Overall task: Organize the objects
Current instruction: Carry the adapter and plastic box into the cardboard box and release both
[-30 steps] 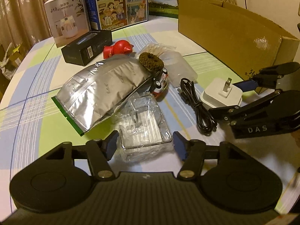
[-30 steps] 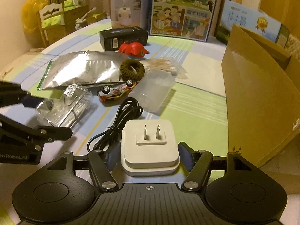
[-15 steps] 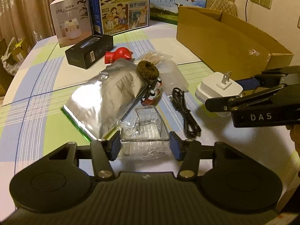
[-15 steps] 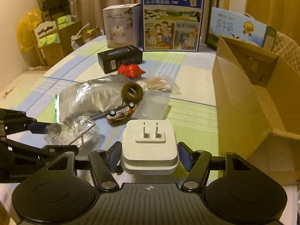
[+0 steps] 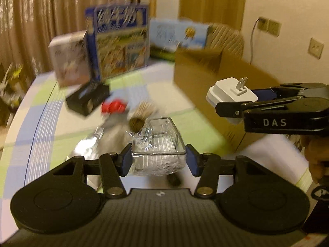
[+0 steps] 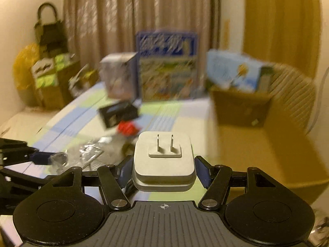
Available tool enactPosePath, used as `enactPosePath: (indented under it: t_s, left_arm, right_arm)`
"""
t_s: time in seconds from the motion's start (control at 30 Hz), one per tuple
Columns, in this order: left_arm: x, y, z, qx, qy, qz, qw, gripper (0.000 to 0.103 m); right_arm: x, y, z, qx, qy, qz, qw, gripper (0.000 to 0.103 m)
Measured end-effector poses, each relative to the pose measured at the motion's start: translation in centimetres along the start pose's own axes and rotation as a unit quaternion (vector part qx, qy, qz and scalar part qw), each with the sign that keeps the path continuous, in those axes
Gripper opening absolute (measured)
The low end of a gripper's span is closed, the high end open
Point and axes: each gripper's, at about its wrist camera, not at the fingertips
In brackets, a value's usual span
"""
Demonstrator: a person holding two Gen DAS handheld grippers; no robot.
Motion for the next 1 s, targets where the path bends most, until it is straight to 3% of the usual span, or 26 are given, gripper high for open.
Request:
enactPosePath:
  t_s: [0.2, 0.37, 0.5, 0.67, 0.77, 0.8, 1.0]
  left_arm:
    - [1.1, -4.8, -4.3, 0.014, 0.045, -0.034, 0.9983, 0.048]
    - [3.1, -7.4, -8.3, 0.036, 0.077, -0.048, 0.9952, 0.048]
    - [5.7, -8.4, -10.4, 0.047, 0.091, -0.042, 0.9939, 0.048]
    - [8.7, -9.5, -12.0, 0.045, 0.109, -0.035, 0.9924, 0.048]
    - [10.3, -9.5, -12.3, 0.045, 0.119, -0.042, 0.9911, 0.057]
    - [10.3, -9.5, -12.3, 0.045, 0.114, -0.044, 0.9915, 0.061]
    - [9.5, -9.5, -11.1, 0.037, 0.104, -0.051, 0.9926, 0.062]
  right_arm:
    - [-1.6, -3.2, -6.0, 0.034, 0.092, -0.03, 0.995, 0.061]
    - [-1.1, -2.8, -11.2, 0.072, 0.136, -0.025, 0.988, 0.061]
    - [-0.7, -2.0, -14.8, 0.14, 0.145, -0.008, 0.979, 0.061]
    - [-1.2, -1.6, -15.8, 0.151, 0.143, -0.012, 0.978, 0.061]
    - [-1.3, -1.2, -16.4, 0.162, 0.149, -0.005, 0.976, 0.061]
    - [-1.1, -1.1, -16.6, 0.167, 0.151, -0.002, 0.974, 0.061]
    - [-0.2, -0.7, -17.1, 0.171, 0.149, 0.009, 0.974, 0.062]
Point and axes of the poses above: each gripper's, at about its wrist camera, not at the fingertips, and x roughly the way its jaws point, z to its left, y to its underside, and after that the axes turned 3 degrees about y, right-handed
